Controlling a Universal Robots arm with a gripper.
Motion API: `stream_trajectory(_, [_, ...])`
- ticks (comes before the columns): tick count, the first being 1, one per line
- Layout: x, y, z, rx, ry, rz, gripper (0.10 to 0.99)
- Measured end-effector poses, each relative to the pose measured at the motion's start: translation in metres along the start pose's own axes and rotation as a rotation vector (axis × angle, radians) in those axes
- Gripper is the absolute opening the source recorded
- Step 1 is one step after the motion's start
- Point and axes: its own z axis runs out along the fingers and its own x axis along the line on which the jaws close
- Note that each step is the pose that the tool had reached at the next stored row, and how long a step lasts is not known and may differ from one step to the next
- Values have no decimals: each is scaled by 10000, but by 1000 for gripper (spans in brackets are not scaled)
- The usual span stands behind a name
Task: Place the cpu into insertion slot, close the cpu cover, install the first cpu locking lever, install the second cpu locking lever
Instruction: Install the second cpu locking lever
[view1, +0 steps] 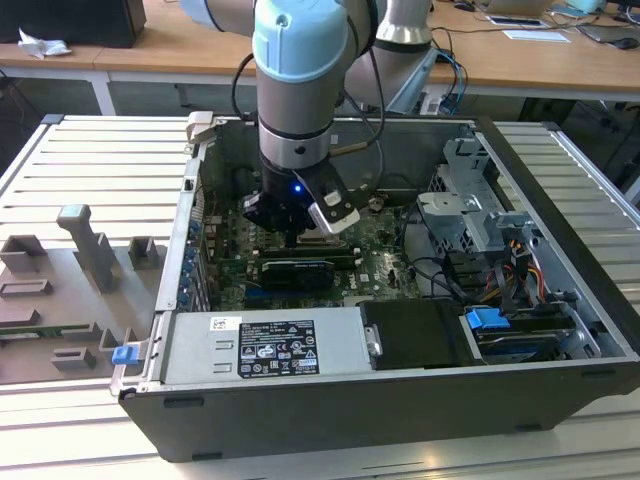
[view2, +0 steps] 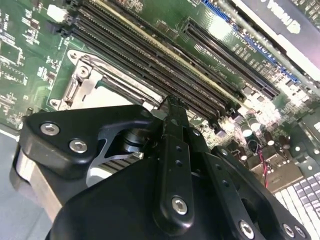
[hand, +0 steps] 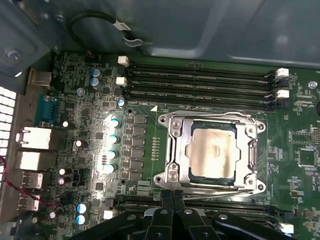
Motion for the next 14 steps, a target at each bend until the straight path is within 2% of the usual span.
stream_trajectory(2, [36,-9,19,-50,-19,-2,106])
stream_trajectory(6, [49,-21,60,-171,-32,-3,106])
stream_trajectory(9, [63,-25,91,-357,-45,-7,106])
stream_trajectory(11, [86,-27,114,-532,-53,-10,106])
stream_trajectory(14, [104,-29,134,-706,-68,-14,106])
